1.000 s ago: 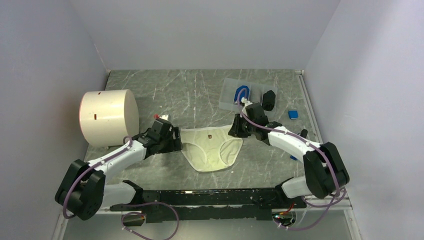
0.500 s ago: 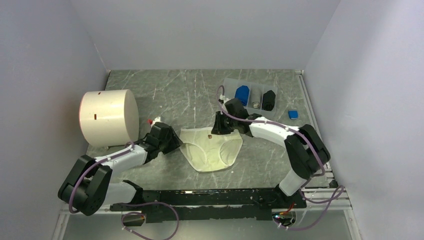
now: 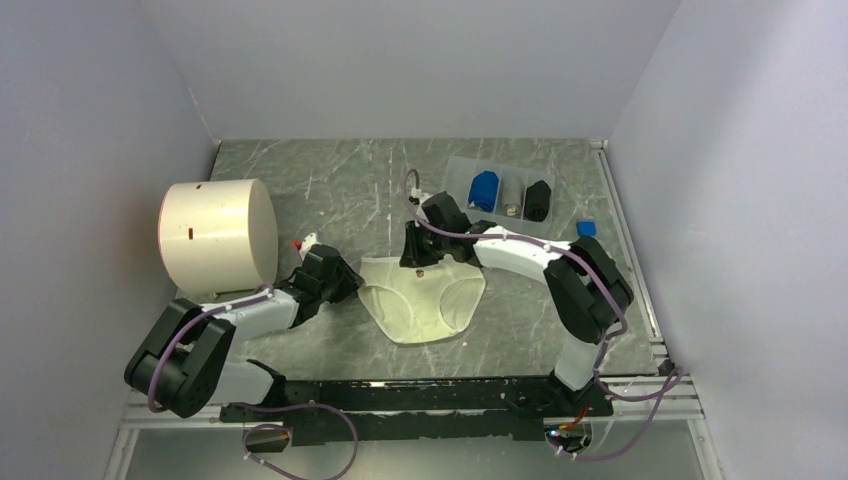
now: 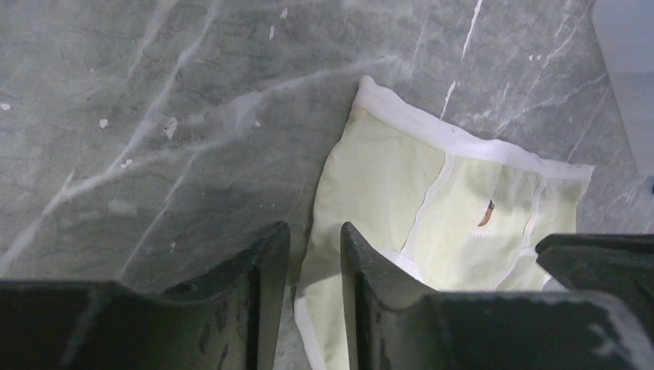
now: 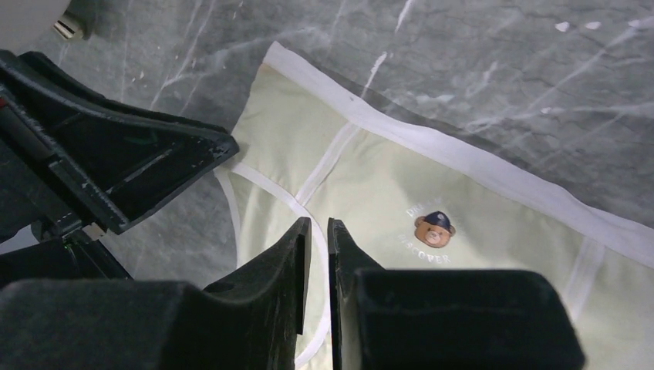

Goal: Roll the underwear
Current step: Fold the underwear at the center of the board.

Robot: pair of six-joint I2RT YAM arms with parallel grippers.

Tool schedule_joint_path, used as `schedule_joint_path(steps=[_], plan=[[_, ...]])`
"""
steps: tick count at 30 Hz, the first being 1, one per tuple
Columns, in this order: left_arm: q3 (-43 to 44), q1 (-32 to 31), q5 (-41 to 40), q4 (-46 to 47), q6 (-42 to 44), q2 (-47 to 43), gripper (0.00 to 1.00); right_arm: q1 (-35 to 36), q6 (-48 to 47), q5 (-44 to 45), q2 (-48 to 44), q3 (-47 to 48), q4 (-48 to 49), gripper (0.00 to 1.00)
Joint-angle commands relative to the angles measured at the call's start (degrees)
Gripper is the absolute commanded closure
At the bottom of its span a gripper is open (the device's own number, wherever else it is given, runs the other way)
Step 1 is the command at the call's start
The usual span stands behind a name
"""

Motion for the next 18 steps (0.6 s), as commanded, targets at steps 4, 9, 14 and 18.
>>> schedule_joint_path(steps=[4,9,14,18], plan=[[0.2,0.3,-2.6,-1.7,1.7,2.7,0.73,2.8,0.0,2.1,4.3,7.7,-1.9,0.75],[-1.4,0.3,0.4,1.7,2.2,3.5,0.85,5.1,3.2,6.9,8.6,12.7,-3.2,0.70],[-1.5,0.3,1.0,0.7,3.0,2.6,0.83,7.7,3.3,12.9,14.2,20.5,-8.4,0.67],[-1.5,0.3,0.7,-0.8,3.3,1.6,0.78,9.5,3.7,14.9,17.6,24.7,-10.9,0.68]])
